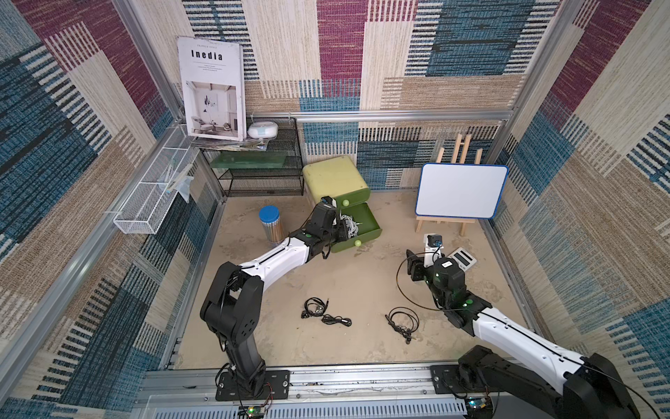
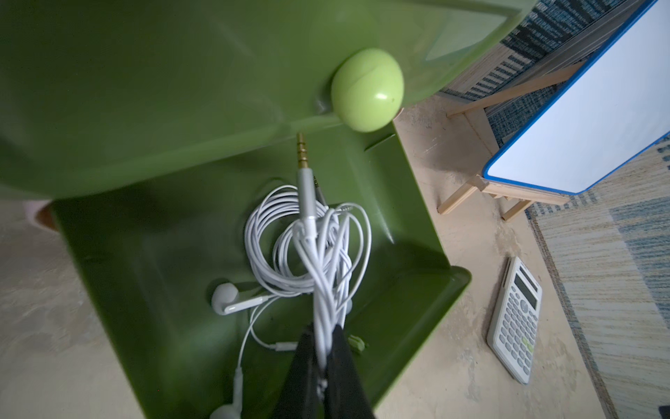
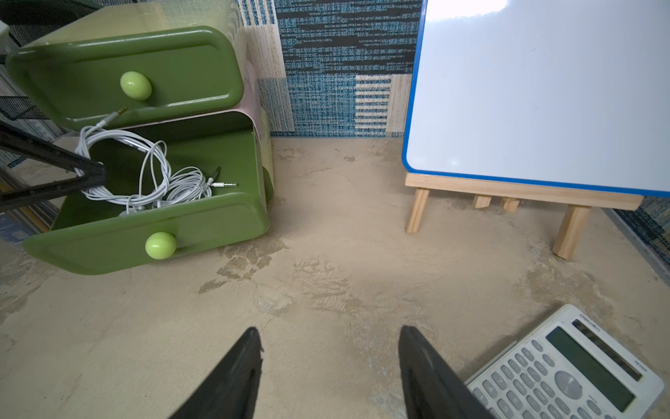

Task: Place the wired earphones into the drawer by color
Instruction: Place the wired earphones in the drawer.

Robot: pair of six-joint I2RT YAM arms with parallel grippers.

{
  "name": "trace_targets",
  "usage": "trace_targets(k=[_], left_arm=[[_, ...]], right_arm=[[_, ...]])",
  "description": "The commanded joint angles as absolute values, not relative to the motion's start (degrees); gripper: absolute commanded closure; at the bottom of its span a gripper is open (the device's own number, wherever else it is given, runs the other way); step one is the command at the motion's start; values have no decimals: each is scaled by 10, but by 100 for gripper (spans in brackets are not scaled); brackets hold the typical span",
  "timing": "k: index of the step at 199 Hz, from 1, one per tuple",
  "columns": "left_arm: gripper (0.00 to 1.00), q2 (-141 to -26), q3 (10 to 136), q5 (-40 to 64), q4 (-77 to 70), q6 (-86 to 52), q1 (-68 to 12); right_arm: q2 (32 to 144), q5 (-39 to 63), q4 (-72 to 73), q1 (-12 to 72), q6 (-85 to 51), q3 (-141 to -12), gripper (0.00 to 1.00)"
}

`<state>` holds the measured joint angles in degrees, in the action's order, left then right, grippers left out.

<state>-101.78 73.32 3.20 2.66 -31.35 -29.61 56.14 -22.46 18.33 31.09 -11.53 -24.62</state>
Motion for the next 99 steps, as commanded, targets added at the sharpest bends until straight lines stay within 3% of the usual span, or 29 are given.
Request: trace_targets(k=[1, 61, 99], left_arm=[[100, -1027, 740, 50, 11, -319, -295], [100, -1038, 747, 58, 18, -320, -294], [80, -1030, 753, 65, 29, -319, -294]], right_arm=[[560, -230, 198, 311, -115, -244, 36], [557, -229, 198, 311, -115, -244, 36], [554, -229, 199, 311, -114, -242, 36]])
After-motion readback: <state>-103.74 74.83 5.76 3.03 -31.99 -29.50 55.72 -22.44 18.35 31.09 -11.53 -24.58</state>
